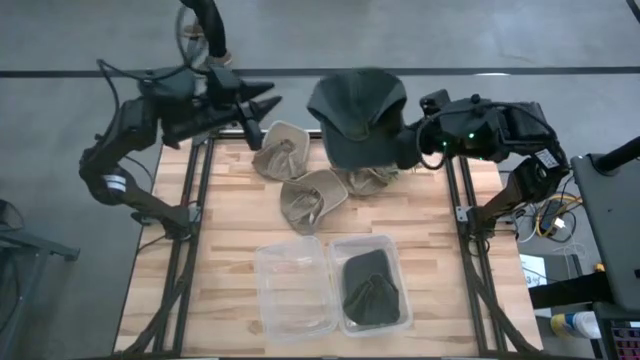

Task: Pick & Place hat
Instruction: Put the black cap into the right transparent bin

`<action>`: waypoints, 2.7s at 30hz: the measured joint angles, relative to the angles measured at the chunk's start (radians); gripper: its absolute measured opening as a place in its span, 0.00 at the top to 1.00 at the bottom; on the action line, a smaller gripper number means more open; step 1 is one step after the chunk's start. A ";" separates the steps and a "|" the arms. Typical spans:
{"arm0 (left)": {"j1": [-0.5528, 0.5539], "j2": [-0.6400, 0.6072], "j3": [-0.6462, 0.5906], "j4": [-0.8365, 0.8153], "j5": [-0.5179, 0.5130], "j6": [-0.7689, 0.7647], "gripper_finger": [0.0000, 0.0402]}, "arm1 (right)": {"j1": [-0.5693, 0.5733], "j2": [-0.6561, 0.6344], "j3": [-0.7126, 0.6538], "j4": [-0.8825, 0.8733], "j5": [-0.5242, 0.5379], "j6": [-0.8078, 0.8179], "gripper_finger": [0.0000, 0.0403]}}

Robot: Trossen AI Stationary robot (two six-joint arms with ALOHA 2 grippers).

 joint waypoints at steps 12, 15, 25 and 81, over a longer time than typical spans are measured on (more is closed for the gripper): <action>0.000 -0.031 0.000 0.130 0.002 0.093 0.64 | 0.060 0.041 -0.006 -0.134 -0.367 0.423 0.98; 0.000 -0.032 0.000 0.130 0.003 0.101 0.64 | 0.105 0.061 -0.010 -0.134 -0.401 0.509 0.97; 0.000 -0.032 0.000 0.129 0.021 0.104 0.64 | 0.198 0.121 -0.016 -0.134 -0.446 0.622 0.97; -0.001 0.165 -0.002 0.448 0.196 -0.229 0.64 | 0.173 0.101 -0.022 1.066 0.642 -0.529 0.97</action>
